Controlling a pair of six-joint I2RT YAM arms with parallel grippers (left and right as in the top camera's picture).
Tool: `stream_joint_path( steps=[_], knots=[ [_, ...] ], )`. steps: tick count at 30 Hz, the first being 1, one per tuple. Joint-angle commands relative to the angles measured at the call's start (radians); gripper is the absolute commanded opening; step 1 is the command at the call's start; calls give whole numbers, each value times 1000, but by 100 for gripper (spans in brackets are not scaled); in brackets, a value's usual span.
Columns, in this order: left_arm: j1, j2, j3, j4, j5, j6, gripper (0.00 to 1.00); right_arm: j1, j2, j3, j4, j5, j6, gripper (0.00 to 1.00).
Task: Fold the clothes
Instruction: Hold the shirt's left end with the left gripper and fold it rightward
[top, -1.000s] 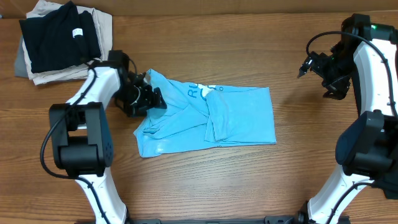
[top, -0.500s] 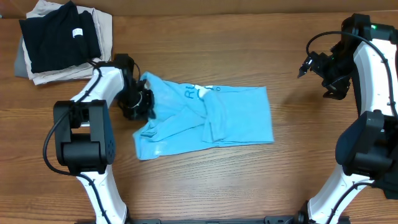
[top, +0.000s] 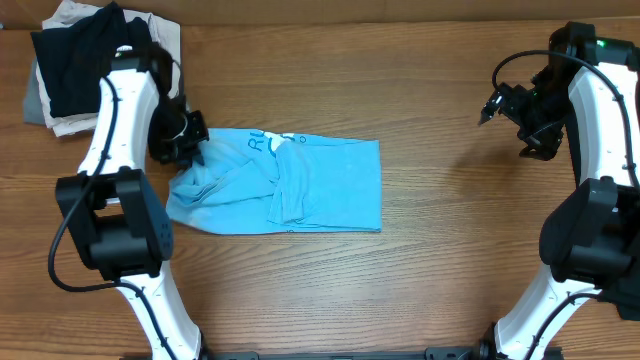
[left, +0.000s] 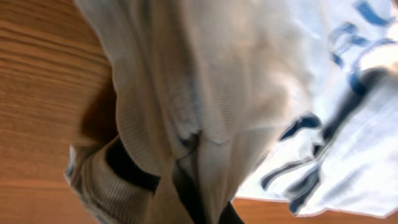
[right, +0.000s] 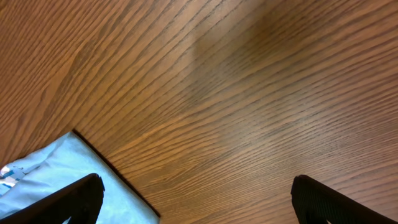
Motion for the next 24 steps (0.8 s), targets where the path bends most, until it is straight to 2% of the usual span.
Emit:
stream_joint_path(
  steps=[1, 4, 16, 24],
  knots=[
    [-81, -11, 76, -35, 44, -21, 4, 2, -26, 18, 2, 3, 2, 100],
    [-162, -11, 97, -36, 89, -21, 4, 2, -26, 18, 2, 3, 2, 100],
    [-496, -11, 109, 85, 73, -88, 4, 2, -26, 18, 2, 3, 2, 100],
    [-578, -9, 108, 194, 82, -160, 4, 2, -26, 18, 2, 3, 2, 100]
  ],
)
